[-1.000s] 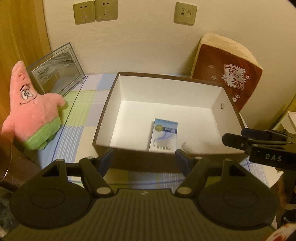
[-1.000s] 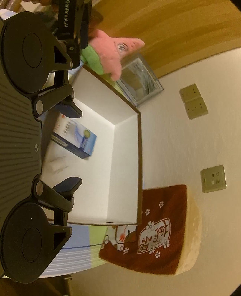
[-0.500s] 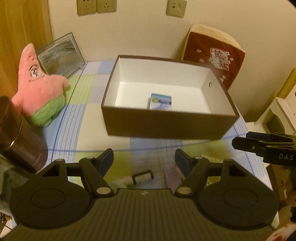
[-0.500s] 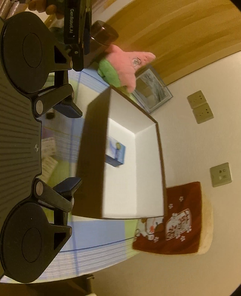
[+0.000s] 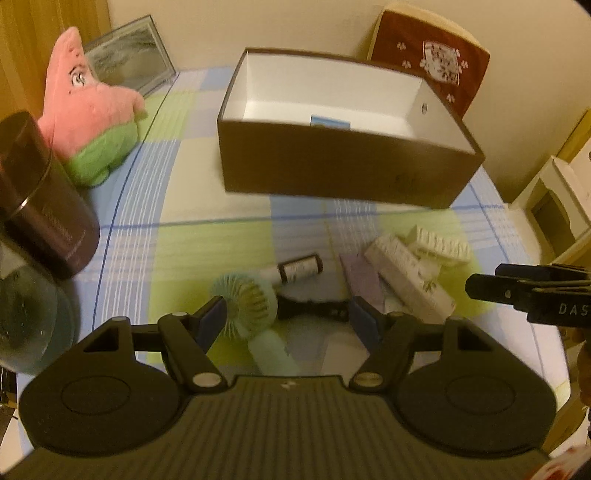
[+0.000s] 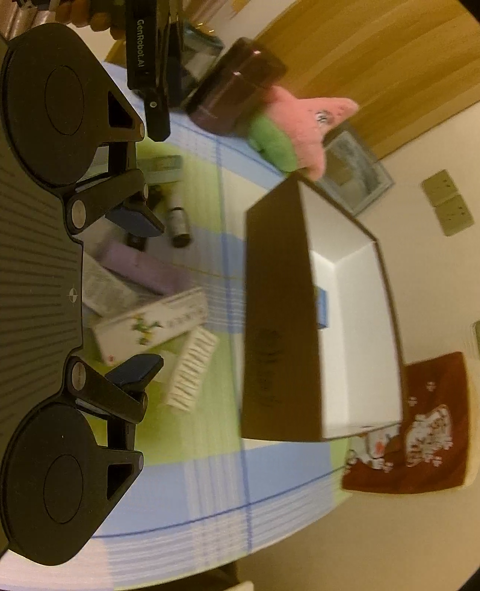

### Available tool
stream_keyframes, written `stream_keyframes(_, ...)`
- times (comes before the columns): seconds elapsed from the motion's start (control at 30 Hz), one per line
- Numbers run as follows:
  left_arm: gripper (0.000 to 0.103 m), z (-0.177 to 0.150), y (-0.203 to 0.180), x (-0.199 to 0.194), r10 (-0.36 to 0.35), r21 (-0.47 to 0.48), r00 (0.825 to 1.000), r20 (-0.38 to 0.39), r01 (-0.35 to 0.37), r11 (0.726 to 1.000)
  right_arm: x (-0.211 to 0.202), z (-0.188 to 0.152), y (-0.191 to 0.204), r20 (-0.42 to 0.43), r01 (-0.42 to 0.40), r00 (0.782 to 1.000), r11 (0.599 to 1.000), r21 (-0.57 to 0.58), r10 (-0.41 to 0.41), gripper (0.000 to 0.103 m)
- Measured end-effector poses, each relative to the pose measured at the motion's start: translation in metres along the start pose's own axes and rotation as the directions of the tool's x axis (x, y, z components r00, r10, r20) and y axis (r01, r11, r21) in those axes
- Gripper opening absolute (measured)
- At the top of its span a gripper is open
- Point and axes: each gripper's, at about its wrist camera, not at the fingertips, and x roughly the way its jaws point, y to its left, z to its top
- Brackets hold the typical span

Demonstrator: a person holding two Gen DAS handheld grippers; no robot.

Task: Organize rigid objects
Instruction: 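Withdraw both open tools from the brown box back toward the bed items, then grasp the mint-green fan handle with the left tool while the right tool grasps the white-green cream box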

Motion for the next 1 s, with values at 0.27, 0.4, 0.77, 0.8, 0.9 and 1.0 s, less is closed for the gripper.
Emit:
stream_keyframes(0.27,0.071,-0.026,0.005,0.013,-0.006,0.003,0.999,-0.052,0.006,1.000,0.016,-0.023,0.008,-0.056,0.035,0.998,0.999,-0.014,-0.036,0.070)
stream_keyframes(0.4,0.071,-0.032,0.007,0.018,-0.008,-0.003,0.998,-0.060,0.008,1.000,0.019,-0.027,0.009,-0.060,0.049,0.997,0.999,-0.018,-0.050,0.070)
stream_keyframes(0.77,0.071,-0.036,0.009,0.028,-0.002,-0.016,0.998,-0.059,0.001,1.000,0.027,-0.028,0.007,-0.056,0.059,0.997,0.998,-0.021,-0.060,0.069)
stream_keyframes(0.8,0.071,-0.036,0.010,0.030,0.000,-0.019,0.998,-0.057,-0.001,1.000,0.027,-0.027,0.006,-0.052,0.058,0.997,0.998,-0.023,-0.059,0.069)
stream_keyframes(0.9,0.070,-0.037,0.011,0.036,0.006,-0.026,0.999,-0.054,-0.007,1.000,0.030,-0.026,0.004,-0.042,0.065,0.997,0.997,-0.034,-0.066,0.067)
stream_keyframes(1.0,0.070,-0.036,0.012,0.045,0.012,-0.033,0.998,-0.058,-0.014,0.999,0.035,-0.024,-0.001,-0.038,0.074,0.996,0.996,-0.048,-0.076,0.063)
